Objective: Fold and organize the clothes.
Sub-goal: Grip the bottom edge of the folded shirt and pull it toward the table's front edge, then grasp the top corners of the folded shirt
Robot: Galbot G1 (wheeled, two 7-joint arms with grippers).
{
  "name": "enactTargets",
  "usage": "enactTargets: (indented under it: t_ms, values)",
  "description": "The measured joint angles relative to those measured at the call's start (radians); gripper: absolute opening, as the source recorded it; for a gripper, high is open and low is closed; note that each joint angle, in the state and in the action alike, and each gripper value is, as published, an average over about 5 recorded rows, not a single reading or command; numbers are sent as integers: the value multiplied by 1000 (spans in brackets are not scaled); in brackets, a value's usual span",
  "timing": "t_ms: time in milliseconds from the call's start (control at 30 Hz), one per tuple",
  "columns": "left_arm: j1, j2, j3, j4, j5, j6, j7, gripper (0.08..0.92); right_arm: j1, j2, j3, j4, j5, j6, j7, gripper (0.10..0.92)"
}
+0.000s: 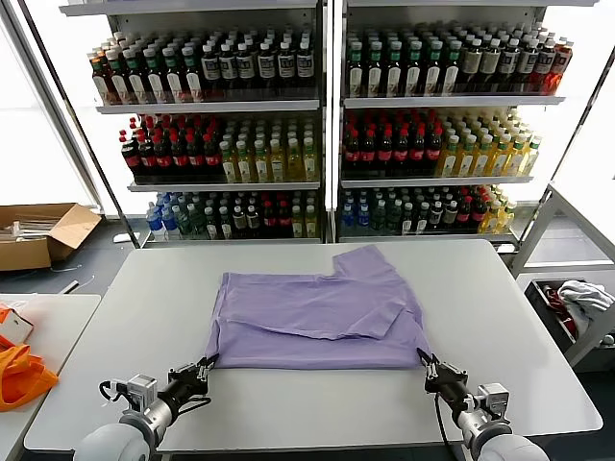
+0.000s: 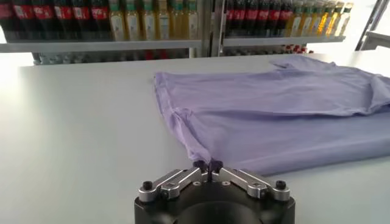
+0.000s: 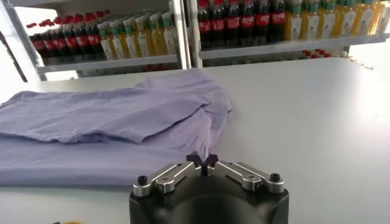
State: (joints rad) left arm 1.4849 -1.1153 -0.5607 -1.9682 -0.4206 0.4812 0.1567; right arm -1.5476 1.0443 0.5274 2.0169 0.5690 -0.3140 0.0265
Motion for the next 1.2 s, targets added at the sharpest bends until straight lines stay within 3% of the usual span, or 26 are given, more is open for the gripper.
enactTargets:
  t_ms: [367,500,900,1200]
  values:
    - [232,-32,-110,-158,52,17,27,92,-160,6,53,108,2,1,-11,132]
    - [283,-38,-136,-195,66,26,33,125,-189,15,58,132,1,-3,-9,197]
    - [319,-8,-213,-262,47,54,31,463,-164,-8,120,168,67,-1,15,542]
    - [227,62,-223,-222,-13,53,30,723,78,-61,91,32,115,-47,-37,781]
